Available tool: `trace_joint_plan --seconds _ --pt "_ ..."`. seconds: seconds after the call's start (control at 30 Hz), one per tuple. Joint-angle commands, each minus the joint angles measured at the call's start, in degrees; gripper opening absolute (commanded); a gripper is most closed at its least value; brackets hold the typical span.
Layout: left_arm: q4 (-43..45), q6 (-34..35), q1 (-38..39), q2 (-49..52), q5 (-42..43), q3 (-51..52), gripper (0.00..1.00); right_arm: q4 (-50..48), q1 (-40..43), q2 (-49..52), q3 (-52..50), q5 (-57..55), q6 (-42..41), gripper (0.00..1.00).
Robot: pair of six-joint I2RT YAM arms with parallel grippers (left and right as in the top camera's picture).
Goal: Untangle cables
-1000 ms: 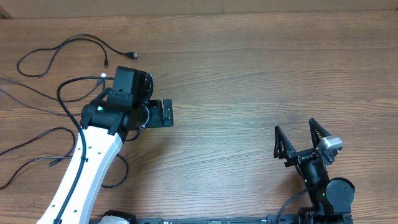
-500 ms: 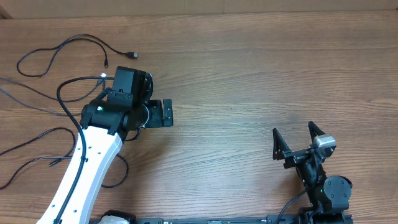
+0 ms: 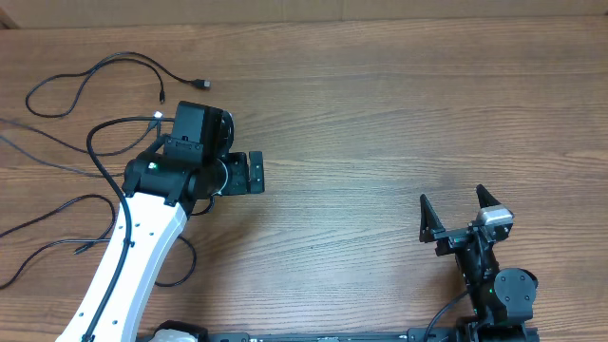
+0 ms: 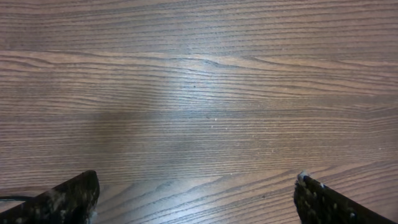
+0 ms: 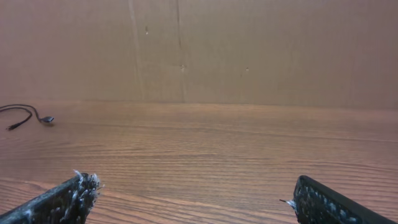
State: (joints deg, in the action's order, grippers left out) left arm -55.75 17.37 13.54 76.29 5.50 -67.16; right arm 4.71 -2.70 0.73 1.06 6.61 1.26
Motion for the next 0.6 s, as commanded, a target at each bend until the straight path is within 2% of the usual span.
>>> trace_joint_plan --seconds 0.0,0.57 --pt "0.09 -1.09 0.33 -0.11 -0.42 -0.83 0.99 -0.28 0.22 -0.57 -0.57 -1.16 -0.76 1.0" --pt "0.09 -1.09 0.33 -0.11 -0.39 -0.83 1.0 0.15 0.22 -0.57 -0.57 -3.13 0.55 1.0"
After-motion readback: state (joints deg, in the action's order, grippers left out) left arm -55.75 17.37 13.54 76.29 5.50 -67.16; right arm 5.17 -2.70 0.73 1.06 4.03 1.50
